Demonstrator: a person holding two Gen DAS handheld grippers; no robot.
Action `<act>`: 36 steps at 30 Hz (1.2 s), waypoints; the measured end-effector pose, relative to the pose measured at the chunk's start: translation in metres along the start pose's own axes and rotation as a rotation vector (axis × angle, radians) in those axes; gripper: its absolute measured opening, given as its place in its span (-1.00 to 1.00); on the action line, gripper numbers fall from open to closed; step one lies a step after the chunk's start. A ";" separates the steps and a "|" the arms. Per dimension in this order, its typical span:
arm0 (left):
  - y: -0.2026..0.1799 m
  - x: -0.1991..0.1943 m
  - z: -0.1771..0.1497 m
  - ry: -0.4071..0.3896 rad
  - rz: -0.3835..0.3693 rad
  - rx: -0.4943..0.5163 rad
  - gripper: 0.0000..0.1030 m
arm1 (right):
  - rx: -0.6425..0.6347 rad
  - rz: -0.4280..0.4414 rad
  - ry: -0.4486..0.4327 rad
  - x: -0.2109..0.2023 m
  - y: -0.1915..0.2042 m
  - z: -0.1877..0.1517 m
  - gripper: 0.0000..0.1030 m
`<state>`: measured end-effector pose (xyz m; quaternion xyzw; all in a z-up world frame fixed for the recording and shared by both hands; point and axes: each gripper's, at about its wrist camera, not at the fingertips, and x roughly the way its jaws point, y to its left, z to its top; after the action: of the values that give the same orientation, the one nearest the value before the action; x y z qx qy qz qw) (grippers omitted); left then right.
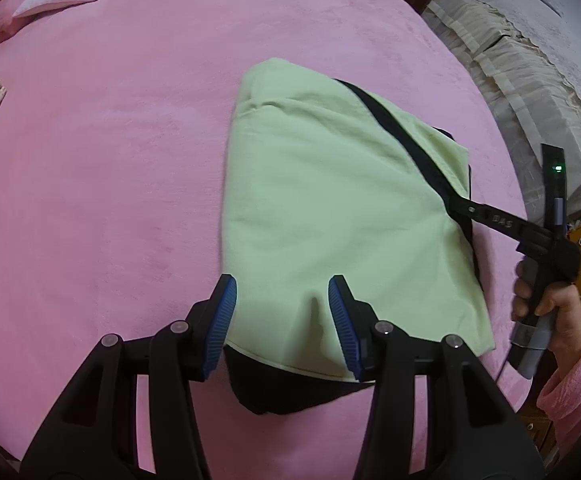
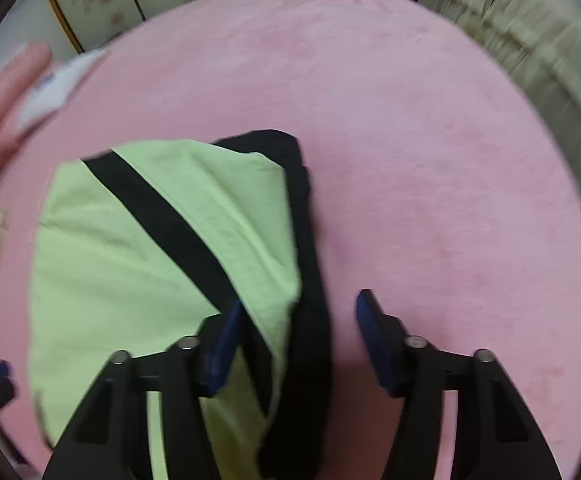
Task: Fold large clothes
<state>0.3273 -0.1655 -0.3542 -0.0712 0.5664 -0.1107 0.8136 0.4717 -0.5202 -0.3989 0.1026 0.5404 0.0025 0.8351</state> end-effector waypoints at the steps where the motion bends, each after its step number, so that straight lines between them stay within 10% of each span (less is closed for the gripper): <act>1: 0.002 0.004 0.002 0.006 0.010 -0.006 -0.14 | -0.002 0.004 0.008 0.001 0.004 0.001 -0.64; 5: 0.008 0.019 0.009 0.054 0.071 -0.018 -0.14 | -0.066 0.001 -0.009 -0.002 0.026 0.006 -0.74; 10: 0.012 0.035 0.014 0.096 0.121 -0.018 -0.14 | -0.048 0.207 -0.025 -0.011 0.050 0.023 -0.78; 17: 0.006 0.040 0.018 0.115 0.094 -0.006 -0.14 | 0.075 0.015 0.036 0.000 0.003 0.017 -0.73; 20: -0.003 0.041 0.018 0.126 0.118 0.029 -0.16 | 0.087 -0.060 0.063 -0.002 -0.007 0.007 -0.35; 25: -0.027 0.026 0.014 0.104 0.063 0.056 -0.59 | 0.088 -0.105 -0.037 -0.045 0.003 -0.023 -0.31; 28: -0.046 0.027 0.008 0.109 -0.046 0.093 -0.60 | 0.058 0.023 -0.090 -0.063 0.019 -0.043 -0.31; 31: -0.051 0.050 0.002 0.189 0.017 0.099 -0.60 | 0.043 0.263 -0.023 -0.058 0.038 -0.066 -0.31; 36: -0.056 0.075 -0.009 0.260 0.119 0.117 -0.60 | 0.014 0.252 0.189 -0.015 0.049 -0.116 -0.65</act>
<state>0.3385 -0.2396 -0.4120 0.0248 0.6628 -0.1036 0.7411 0.3663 -0.4541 -0.4228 0.1746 0.5993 0.1133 0.7730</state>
